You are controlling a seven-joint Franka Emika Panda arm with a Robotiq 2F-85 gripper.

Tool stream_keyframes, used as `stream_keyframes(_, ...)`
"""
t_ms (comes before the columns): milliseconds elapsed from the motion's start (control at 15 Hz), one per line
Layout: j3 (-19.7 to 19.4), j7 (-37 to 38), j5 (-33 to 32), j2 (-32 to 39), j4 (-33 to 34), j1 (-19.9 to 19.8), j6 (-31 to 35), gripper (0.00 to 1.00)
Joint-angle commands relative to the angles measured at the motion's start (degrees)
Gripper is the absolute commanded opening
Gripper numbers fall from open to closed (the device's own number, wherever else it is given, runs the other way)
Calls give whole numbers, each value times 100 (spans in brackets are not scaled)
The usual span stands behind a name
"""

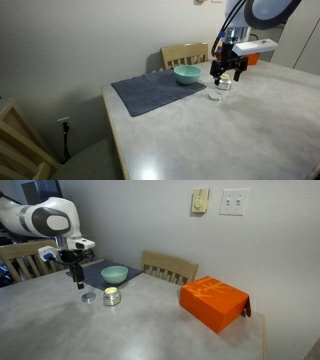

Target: Take the silver lid from the table and put it on the silver container

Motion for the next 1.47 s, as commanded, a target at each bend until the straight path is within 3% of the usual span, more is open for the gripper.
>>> stream_keyframes(0, -128, -134, 90, 465, 358, 145, 199, 100)
stream_keyframes(667, -669, 353, -131, 402, -111, 703, 1453, 100)
stream_keyframes(1067, -520, 42, 433, 451, -378, 386, 1959, 100)
stream_keyframes(1400, -525, -165, 694, 674, -205, 372, 1741, 100)
